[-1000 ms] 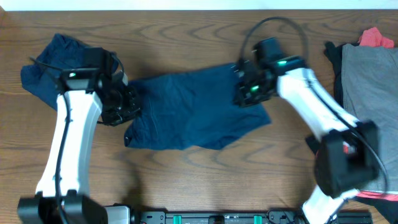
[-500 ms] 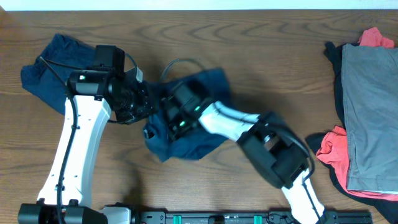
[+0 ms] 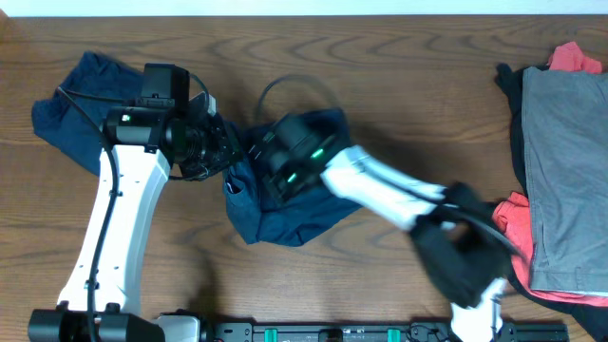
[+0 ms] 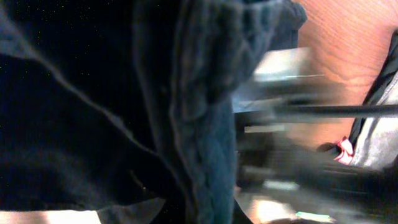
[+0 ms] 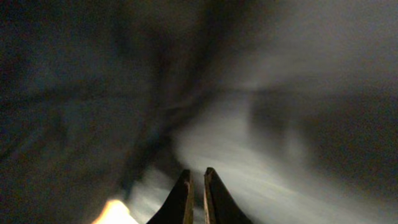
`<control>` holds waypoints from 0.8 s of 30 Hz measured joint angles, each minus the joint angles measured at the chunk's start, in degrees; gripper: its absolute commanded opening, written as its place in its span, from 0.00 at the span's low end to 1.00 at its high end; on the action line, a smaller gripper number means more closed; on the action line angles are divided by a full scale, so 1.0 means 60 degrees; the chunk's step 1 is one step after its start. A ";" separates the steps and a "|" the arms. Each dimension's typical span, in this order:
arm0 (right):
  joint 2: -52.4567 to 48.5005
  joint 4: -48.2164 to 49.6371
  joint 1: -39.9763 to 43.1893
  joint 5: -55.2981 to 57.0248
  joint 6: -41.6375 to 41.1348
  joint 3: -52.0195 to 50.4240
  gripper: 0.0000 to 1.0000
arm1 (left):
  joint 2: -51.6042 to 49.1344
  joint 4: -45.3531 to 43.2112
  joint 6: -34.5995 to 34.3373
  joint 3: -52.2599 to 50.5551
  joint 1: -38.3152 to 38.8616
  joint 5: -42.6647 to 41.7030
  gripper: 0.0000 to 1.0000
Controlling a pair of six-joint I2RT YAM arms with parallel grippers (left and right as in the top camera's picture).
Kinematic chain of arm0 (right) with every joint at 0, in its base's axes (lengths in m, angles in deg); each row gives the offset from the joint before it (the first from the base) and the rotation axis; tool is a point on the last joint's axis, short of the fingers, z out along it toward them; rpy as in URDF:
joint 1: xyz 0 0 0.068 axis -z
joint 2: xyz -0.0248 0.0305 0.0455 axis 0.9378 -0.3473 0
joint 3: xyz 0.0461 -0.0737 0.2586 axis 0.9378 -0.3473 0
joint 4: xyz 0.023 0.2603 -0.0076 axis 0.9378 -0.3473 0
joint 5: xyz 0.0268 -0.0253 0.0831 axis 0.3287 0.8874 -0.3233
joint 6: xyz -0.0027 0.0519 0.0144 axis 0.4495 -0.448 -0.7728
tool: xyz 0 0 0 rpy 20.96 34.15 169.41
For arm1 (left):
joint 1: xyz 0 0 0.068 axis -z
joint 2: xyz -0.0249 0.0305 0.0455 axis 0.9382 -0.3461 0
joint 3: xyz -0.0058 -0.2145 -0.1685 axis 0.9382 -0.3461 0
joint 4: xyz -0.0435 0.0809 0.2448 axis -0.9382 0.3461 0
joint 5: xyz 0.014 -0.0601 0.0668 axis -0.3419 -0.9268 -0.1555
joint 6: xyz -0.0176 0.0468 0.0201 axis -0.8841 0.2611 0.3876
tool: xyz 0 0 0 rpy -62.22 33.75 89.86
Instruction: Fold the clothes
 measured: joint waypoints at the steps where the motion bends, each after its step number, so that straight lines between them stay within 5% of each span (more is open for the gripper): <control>1: 0.0350 -0.0317 0.0382 0.0229 0.0117 0.0011 0.07 | -0.0058 -0.0066 0.0000 0.0000 0.0004 0.0000 0.06; 10: 0.0466 -0.2102 0.2441 0.1909 0.0882 -0.0193 0.04 | -0.0747 -0.1344 -0.0393 0.0000 0.0874 0.0011 0.06; 24: -0.0470 -0.1956 0.2575 0.2266 0.1100 -0.0885 0.02 | -0.2597 -0.3530 -0.1395 0.0000 0.3206 0.0007 0.06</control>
